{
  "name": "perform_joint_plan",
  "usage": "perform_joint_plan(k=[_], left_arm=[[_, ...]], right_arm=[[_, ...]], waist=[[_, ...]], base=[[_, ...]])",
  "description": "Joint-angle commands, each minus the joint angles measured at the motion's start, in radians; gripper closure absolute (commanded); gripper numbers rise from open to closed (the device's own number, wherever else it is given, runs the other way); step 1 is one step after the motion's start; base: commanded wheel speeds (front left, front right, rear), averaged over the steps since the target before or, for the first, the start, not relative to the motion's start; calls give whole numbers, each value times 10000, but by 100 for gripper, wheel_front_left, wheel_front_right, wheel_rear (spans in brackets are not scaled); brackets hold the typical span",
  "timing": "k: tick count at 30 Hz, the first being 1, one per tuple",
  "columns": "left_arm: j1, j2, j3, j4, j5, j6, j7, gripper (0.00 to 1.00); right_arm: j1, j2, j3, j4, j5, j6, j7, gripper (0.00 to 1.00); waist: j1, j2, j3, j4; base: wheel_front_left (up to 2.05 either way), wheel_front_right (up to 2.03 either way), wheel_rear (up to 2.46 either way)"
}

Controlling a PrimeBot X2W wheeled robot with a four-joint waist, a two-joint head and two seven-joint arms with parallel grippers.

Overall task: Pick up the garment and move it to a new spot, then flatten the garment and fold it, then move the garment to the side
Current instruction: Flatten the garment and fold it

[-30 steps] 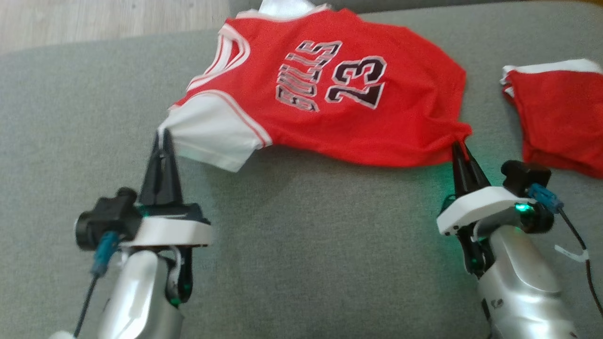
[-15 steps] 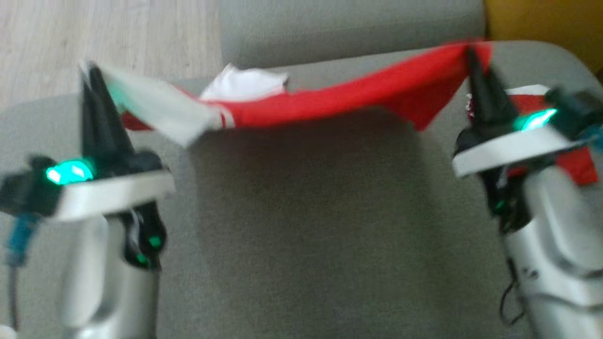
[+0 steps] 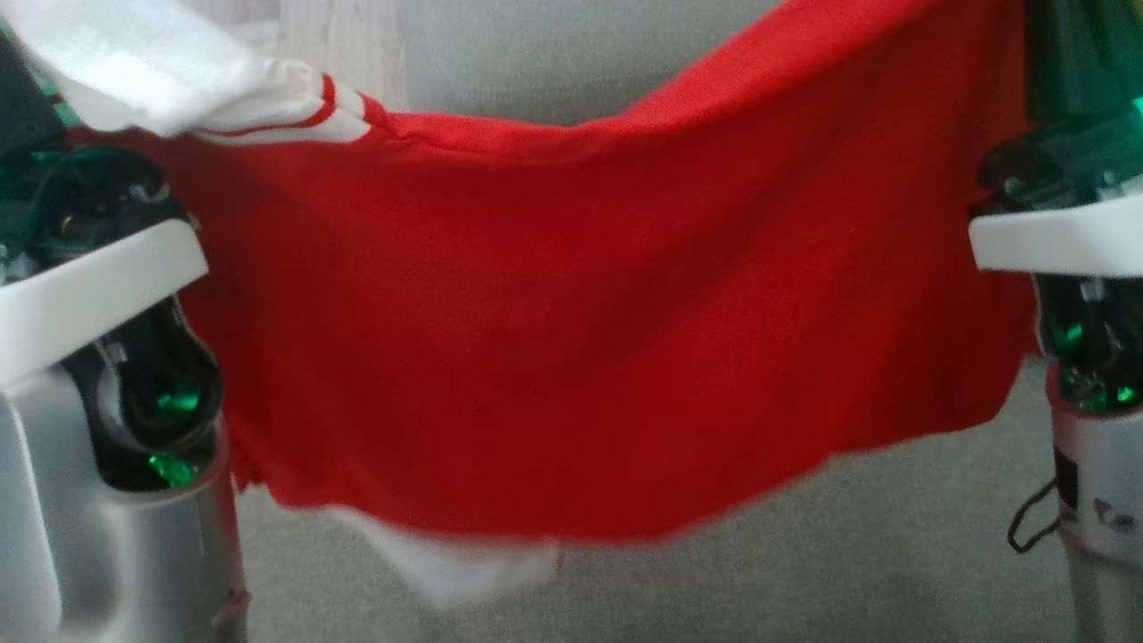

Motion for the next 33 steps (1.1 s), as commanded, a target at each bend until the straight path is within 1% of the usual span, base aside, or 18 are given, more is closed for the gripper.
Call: perform_joint_plan(k=[1, 3, 5, 6, 7, 9, 12, 15, 17, 20, 22, 23, 24, 27, 30, 33], left_arm=[[-543, 265, 267, -384, -24, 95, 297, 100], [-732, 416, 310, -319, 49, 182, 543, 100], [-1032, 596, 340, 127, 56, 165, 752, 100], [-1224, 707, 358, 454, 79, 143, 837, 100], [-1435, 831, 363, 835, 120, 105, 912, 100], [-2085, 876, 501, 1765, -127, 64, 986, 100], [-3439, 1272, 603, 3309, -48, -167, 840, 100], [-4983, 1755, 664, 5013, 303, -350, 379, 100], [-5973, 1970, 662, 6035, 437, -503, 32, 100], [-7155, 2125, 693, 7306, 512, -679, -542, 100], [-7669, 2149, 654, 7938, 521, -847, -888, 100], [-7831, 2127, 621, 8188, 516, -937, -1057, 100], [-7831, 2127, 621, 8188, 516, -937, -1057, 100], [-7975, 2057, 492, 8815, 500, -1214, -1440, 100], [-7719, 1965, 341, 9304, 536, -1395, -1698, 100], [-7137, 1820, 31, 9759, 601, -1609, -1848, 100]], right_arm=[[-84, 103, 53, -480, -125, 19, 267, 100], [-73, 144, -52, -611, -216, 19, 518, 100], [-229, 251, -104, -487, -113, 19, 651, 100], [-393, 297, -165, -310, -18, 19, 683, 100], [-628, 189, -160, -79, -97, 19, 670, 100], [-1252, -17, 16, 577, -173, 19, 539, 100], [-2600, -428, 477, 2019, -326, 19, 172, 100], [-4267, -714, 961, 3837, -421, 19, -397, 100], [-5378, -802, 1118, 5020, -453, 19, -881, 100], [-6713, -865, 1209, 6614, -573, 19, -1660, 100], [-7301, -892, 1245, 7497, -668, 19, -2192, 100], [-7513, -914, 1228, 7882, -720, 19, -2472, 100], [-7513, -914, 1228, 7882, -720, 19, -2472, 100], [-7697, -925, 1247, 8847, -758, 19, -3020, 100], [-7434, -1010, 1573, 9662, -678, 19, -3225, 100], [-6937, -1137, 1957, 10345, -453, 19, -3338, 100]], waist=[[1, -1, 248, 8], [1, -1, 563, 28], [1, -1, 977, 48], [1, -1, 1234, 55], [1, -1, 1492, 64], [1, -1, 2071, 91], [1, -1, 2928, 149], [1, -1, 3584, 214], [1, -1, 3902, 305], [1, -1, 4188, 463], [1, -1, 4303, 567], [1, -1, 4348, 623], [1, -1, 4348, 623], [1, -1, 4435, 796], [1, -1, 4496, 955], [1, -1, 4464, 1086]], base=[[0, 0, 0], [0, 0, 0], [0, 0, 0], [0, 0, 0], [0, 0, 0], [0, 0, 0], [0, 0, 0], [0, 0, 0], [0, 0, 0], [0, 0, 0], [0, 0, 0], [0, 0, 0], [0, 0, 0], [0, 0, 0], [0, 0, 0], [0, 0, 0]])
